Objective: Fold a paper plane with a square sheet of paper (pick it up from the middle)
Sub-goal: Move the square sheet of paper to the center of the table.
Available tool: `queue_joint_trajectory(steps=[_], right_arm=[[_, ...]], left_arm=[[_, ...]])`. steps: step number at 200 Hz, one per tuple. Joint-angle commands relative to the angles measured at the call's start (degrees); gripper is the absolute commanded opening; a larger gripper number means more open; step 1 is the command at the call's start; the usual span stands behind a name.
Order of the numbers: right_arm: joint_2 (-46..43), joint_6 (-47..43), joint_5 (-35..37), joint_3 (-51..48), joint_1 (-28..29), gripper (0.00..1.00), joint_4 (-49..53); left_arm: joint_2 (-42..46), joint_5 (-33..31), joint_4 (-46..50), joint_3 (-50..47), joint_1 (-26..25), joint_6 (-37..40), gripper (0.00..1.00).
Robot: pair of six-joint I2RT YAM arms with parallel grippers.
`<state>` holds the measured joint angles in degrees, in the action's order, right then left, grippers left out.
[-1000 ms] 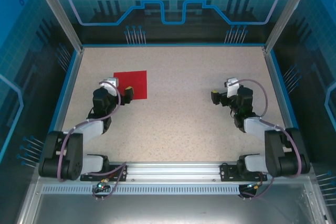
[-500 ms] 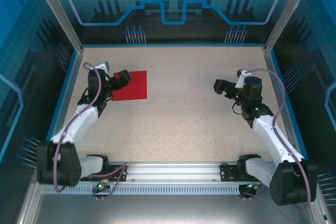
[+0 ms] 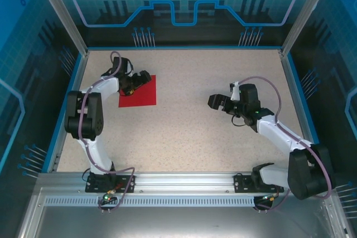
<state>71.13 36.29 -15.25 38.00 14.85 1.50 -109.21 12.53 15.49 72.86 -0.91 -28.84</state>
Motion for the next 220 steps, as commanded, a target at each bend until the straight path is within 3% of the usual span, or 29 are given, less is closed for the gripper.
queue_joint_trajectory(steps=[1, 45, 82, 144, 178, 220], right_arm=[[0.9, 1.5, 0.9, 2.2, 2.3, 0.99, 0.3], [2.0, 2.1, 4.0, 1.2, 3.6, 1.00, 3.1], [1.2, 4.2, 7.0, -2.9, 3.7, 0.99, 3.9], [-0.2, 4.2, 8.3, -5.5, 3.7, 1.00, 7.0], [-1.9, 3.5, 6.3, -5.7, 3.8, 0.93, 7.5], [-2.8, 2.6, 4.6, -4.7, 6.3, 0.88, 7.4]], left_arm=[[-2.7, 1.9, 5.9, 1.8, -0.3, -2.3, 0.98], [-3.4, 2.6, 9.0, 0.8, -2.4, -3.2, 0.98], [-1.5, 3.5, 6.0, -5.6, -6.5, -5.9, 0.99], [4.0, 3.4, -8.3, -20.2, -22.6, -17.5, 0.99], [3.9, 2.1, -13.2, -22.5, -31.5, -22.1, 0.98], [11.7, -3.2, -8.2, -22.0, -34.2, -19.2, 0.98]])
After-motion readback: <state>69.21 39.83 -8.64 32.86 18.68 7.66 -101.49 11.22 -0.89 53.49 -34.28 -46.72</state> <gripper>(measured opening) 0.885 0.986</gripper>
